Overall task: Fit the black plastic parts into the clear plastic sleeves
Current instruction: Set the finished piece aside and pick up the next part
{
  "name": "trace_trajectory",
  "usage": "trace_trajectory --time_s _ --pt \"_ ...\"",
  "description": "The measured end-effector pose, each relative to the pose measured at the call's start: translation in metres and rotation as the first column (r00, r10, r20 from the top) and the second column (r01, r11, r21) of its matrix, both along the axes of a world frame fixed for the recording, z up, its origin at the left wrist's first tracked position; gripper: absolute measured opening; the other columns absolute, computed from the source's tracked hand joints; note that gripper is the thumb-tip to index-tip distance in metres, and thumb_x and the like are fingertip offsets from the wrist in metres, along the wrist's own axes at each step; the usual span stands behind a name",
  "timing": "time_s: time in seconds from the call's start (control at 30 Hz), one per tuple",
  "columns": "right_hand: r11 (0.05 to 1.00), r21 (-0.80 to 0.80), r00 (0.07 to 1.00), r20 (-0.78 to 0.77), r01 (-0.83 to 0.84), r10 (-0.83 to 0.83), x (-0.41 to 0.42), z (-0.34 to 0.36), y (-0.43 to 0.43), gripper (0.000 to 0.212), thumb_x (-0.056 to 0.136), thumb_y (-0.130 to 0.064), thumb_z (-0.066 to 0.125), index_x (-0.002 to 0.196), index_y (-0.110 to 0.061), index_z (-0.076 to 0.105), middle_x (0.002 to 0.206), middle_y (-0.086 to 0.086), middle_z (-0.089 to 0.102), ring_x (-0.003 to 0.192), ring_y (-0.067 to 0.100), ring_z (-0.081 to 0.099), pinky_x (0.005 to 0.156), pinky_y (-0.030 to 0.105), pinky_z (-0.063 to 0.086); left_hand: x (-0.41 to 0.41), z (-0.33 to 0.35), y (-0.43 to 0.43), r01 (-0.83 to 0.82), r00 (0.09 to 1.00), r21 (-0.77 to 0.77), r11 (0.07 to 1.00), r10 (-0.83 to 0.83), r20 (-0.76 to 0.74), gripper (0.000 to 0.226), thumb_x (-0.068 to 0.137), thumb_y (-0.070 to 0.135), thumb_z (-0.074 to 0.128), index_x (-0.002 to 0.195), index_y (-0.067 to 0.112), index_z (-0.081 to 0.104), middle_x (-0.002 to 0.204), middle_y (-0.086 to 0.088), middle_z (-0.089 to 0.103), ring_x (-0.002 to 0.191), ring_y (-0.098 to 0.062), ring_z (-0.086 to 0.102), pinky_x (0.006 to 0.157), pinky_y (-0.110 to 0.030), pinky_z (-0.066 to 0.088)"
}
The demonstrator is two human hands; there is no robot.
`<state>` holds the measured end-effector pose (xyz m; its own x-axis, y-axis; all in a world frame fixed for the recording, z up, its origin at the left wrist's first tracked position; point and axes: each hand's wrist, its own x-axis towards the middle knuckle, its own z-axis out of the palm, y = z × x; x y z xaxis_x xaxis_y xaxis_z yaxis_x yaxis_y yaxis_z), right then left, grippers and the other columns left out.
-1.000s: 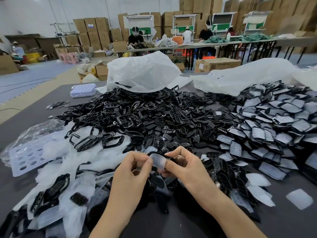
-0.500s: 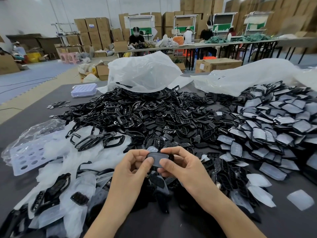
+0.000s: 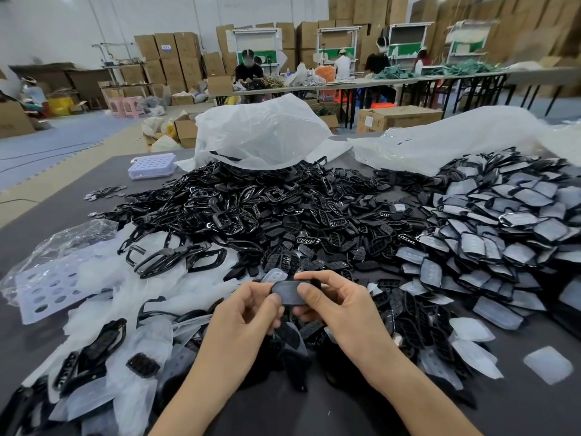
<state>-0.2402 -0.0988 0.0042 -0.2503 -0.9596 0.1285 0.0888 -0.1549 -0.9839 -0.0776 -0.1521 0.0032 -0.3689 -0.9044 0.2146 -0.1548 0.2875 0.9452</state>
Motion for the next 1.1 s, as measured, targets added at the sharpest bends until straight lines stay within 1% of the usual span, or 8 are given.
trace_trajectory --time_s 0.1,0.23,0.37,0.47,0.53,0.8,0.97,1.1 --pt "1.000 0.008 0.999 0.029 -0.015 0.015 -0.002 0.001 0.000 0.023 0.098 -0.014 0.065 0.101 -0.032 0.079 0.090 0.006 0.078 0.082 0.018 0.076 0.074 0.023 0.058 -0.004 -0.001 0.001 -0.034 0.997 0.057 0.998 0.038 -0.061 0.010 0.098 0.008 0.059 0.091 0.013 0.064 0.069 -0.003 0.070 0.059 -0.010 0.061 0.058 -0.018 0.050" --pt "0.998 0.037 0.995 0.097 -0.042 0.038 -0.003 0.001 -0.001 0.022 0.099 -0.013 0.064 0.099 -0.029 0.080 0.092 0.008 0.078 0.081 0.020 0.075 0.074 0.024 0.058 -0.004 0.000 0.004 -0.055 0.998 -0.003 0.998 0.055 -0.039 0.010 0.097 0.015 0.061 0.087 0.018 0.062 0.072 -0.008 0.068 0.060 -0.013 0.061 0.062 -0.029 0.053" --pt "0.995 0.054 0.974 0.216 -0.088 0.074 -0.002 0.001 -0.003 0.020 0.098 -0.015 0.065 0.094 -0.026 0.080 0.089 0.008 0.077 0.076 0.017 0.073 0.069 0.023 0.057 -0.006 0.005 0.010 -0.037 0.997 -0.030 0.999 0.035 -0.067 0.012 0.096 0.008 0.061 0.089 0.018 0.061 0.072 -0.001 0.068 0.064 -0.006 0.060 0.063 -0.016 0.048" --pt "0.992 0.044 0.957 0.273 -0.118 0.102 -0.002 0.000 -0.004 0.018 0.096 -0.017 0.065 0.091 -0.026 0.080 0.088 0.009 0.076 0.073 0.016 0.071 0.066 0.022 0.056 -0.007 0.006 0.013 -0.016 0.998 -0.055 0.998 0.013 -0.054 0.023 0.096 0.009 0.061 0.086 0.030 0.063 0.075 -0.006 0.066 0.067 -0.010 0.058 0.066 -0.022 0.047" --pt "0.990 0.047 0.955 0.275 -0.131 0.113 -0.002 -0.001 -0.004 0.020 0.097 -0.016 0.065 0.089 -0.026 0.080 0.085 0.009 0.076 0.071 0.015 0.071 0.064 0.022 0.056 -0.007 0.006 0.014 -0.009 0.999 -0.063 0.998 0.006 -0.043 0.027 0.096 0.010 0.061 0.086 0.035 0.062 0.075 -0.008 0.064 0.067 -0.013 0.055 0.066 -0.025 0.046" --pt "0.987 0.077 0.966 0.230 -0.139 0.118 0.001 -0.005 -0.006 0.007 0.082 -0.026 0.072 0.082 -0.027 0.078 0.077 0.005 0.073 0.066 0.014 0.069 0.062 0.023 0.055 -0.008 0.009 0.018 0.047 0.999 -0.106 0.993 -0.046 0.015 0.035 0.095 0.007 0.060 0.087 0.042 0.064 0.070 0.012 0.067 0.066 -0.001 0.057 0.065 -0.009 0.043" --pt "0.984 0.096 0.973 0.188 -0.153 0.133 -0.001 -0.004 -0.004 0.005 0.079 -0.025 0.076 0.079 -0.030 0.077 0.077 0.007 0.073 0.065 0.016 0.067 0.062 0.026 0.054 -0.008 0.005 0.018 0.061 0.998 -0.115 0.991 -0.060 0.014 0.032 0.095 0.008 0.061 0.087 0.040 0.066 0.077 0.000 0.070 0.074 -0.021 0.062 0.067 -0.020 0.049" --pt "0.983 0.101 0.977 0.163 -0.157 0.139 -0.004 -0.001 -0.001 0.009 0.080 -0.021 0.077 0.075 -0.029 0.074 0.076 0.009 0.073 0.064 0.017 0.067 0.061 0.025 0.054 -0.006 0.003 0.018 0.072 0.996 -0.141 0.987 -0.064 0.059 0.028 0.095 0.015 0.062 0.093 0.042 0.068 0.076 0.001 0.068 0.075 -0.022 0.062 0.071 -0.032 0.049"
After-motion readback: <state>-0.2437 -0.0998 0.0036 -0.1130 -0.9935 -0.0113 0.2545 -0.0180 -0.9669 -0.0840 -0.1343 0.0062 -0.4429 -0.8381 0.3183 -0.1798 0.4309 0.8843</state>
